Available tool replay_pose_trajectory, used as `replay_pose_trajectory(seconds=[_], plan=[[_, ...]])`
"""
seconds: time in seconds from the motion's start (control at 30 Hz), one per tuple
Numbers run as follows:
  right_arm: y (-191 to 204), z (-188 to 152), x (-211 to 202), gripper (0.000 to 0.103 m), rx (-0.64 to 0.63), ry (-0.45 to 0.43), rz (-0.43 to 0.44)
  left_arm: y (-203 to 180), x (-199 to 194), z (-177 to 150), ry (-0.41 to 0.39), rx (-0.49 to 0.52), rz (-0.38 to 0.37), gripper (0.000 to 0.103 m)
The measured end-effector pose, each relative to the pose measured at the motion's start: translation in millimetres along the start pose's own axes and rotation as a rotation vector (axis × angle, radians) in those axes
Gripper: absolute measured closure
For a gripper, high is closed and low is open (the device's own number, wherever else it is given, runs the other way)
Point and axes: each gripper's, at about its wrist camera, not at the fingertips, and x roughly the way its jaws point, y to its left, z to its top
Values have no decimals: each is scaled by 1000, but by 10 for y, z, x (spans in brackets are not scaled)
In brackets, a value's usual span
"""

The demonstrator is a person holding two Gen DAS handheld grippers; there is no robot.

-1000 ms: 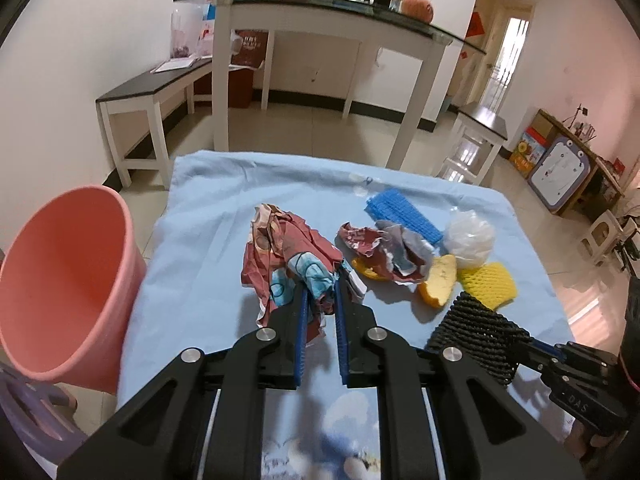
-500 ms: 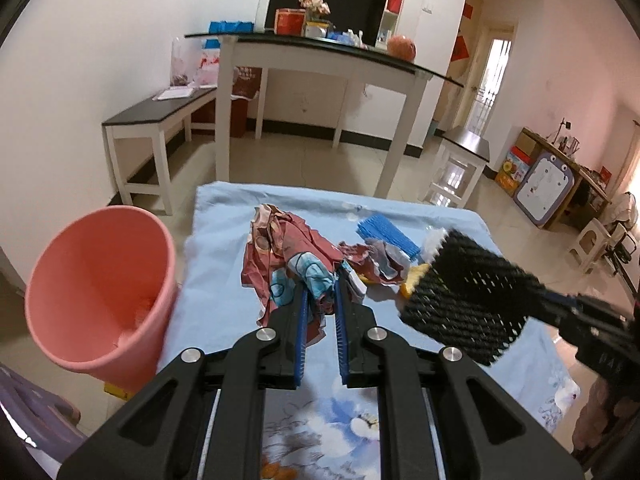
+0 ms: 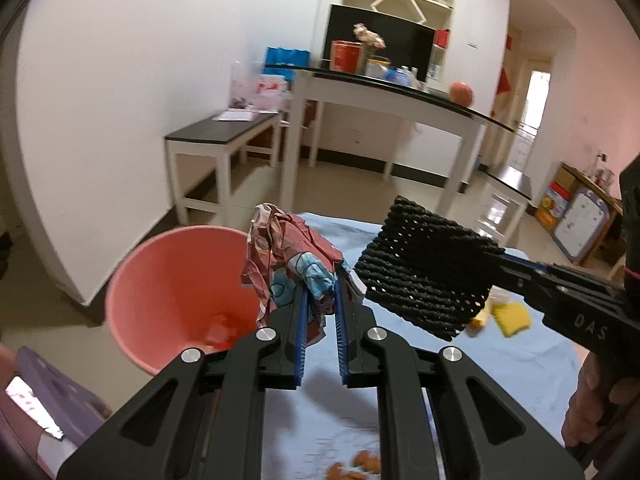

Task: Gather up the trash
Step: 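Carry the paper and black net over the pink bucket and release both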

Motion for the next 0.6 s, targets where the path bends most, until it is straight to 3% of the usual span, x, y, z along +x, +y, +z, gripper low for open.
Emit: replay_pose_trajectory(seconds=[0.3, 0.6], plan=[[534, 236, 611, 94, -73, 31, 46, 492, 17, 6, -3, -55, 101, 91], [798, 240, 1220, 94, -76, 87, 81, 845, 201, -123, 40, -83, 170, 91]])
